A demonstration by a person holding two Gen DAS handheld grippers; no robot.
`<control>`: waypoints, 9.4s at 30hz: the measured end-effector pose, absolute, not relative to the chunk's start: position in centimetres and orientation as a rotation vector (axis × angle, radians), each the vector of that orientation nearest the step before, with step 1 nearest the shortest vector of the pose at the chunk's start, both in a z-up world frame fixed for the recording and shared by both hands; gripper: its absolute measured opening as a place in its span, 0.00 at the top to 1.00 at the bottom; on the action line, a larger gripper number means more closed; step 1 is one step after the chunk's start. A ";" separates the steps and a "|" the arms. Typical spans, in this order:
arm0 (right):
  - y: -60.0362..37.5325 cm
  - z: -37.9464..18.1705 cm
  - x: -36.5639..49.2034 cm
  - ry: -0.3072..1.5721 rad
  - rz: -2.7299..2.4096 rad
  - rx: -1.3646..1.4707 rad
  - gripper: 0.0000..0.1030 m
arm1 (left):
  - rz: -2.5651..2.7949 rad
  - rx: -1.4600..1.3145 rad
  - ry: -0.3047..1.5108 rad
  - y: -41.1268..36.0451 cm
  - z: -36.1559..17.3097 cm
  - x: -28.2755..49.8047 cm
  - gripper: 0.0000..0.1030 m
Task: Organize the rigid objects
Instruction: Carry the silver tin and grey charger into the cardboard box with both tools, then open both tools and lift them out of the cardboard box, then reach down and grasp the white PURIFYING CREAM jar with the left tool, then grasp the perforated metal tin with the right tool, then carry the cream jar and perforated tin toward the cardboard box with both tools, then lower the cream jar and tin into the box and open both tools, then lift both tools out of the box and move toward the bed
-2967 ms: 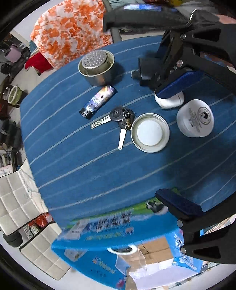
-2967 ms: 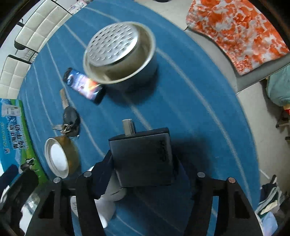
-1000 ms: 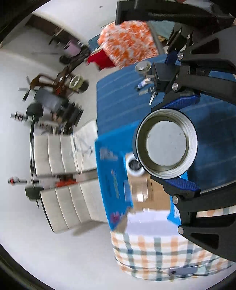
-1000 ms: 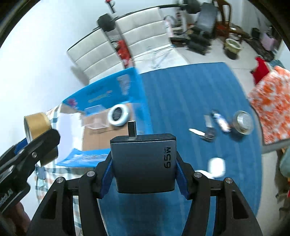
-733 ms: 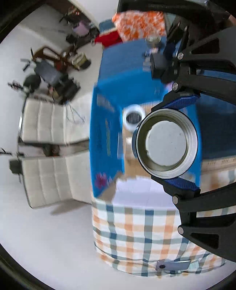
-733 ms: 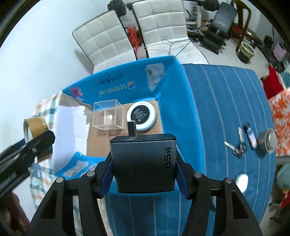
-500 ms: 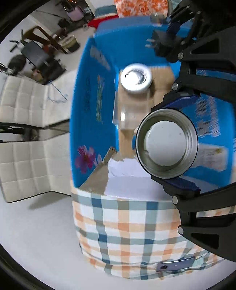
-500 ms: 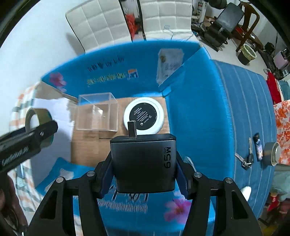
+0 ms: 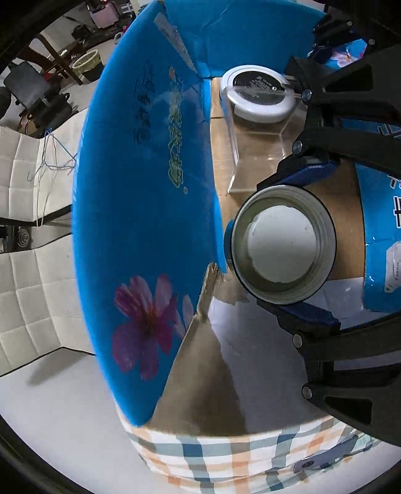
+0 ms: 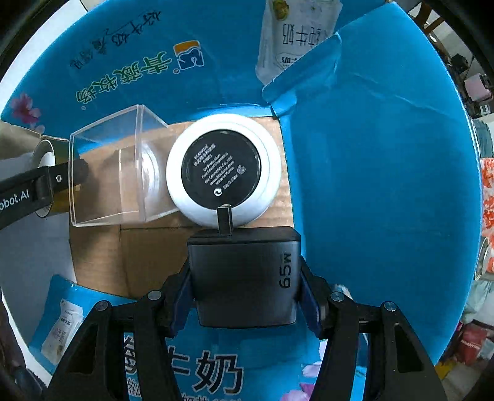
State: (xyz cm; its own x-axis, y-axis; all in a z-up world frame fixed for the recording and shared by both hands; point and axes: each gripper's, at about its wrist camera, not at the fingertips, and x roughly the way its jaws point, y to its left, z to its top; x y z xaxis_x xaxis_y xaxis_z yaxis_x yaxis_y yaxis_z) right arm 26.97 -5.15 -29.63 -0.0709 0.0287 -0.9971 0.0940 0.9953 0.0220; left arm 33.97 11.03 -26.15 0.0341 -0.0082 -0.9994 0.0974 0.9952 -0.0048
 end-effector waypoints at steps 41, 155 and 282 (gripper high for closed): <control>-3.5 -17.4 24.4 1.446 0.036 0.064 0.11 | -0.004 -0.014 1.370 12.7 -16.1 28.4 0.01; -38.0 -17.0 10.0 1.300 -0.206 0.301 0.29 | -0.361 0.093 1.342 -20.8 -17.7 15.6 0.38; -12.9 -3.4 9.2 1.231 0.132 0.192 0.08 | -0.061 -0.029 1.184 8.2 -2.1 12.4 0.00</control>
State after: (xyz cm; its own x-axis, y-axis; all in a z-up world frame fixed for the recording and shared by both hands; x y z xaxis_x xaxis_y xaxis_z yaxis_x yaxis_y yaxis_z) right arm 9.18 -12.91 -3.45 0.3283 0.2033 -0.9224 0.0033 0.9763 0.2164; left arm 12.37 8.16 -2.10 0.3761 -0.0626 -0.9245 0.0320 0.9980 -0.0546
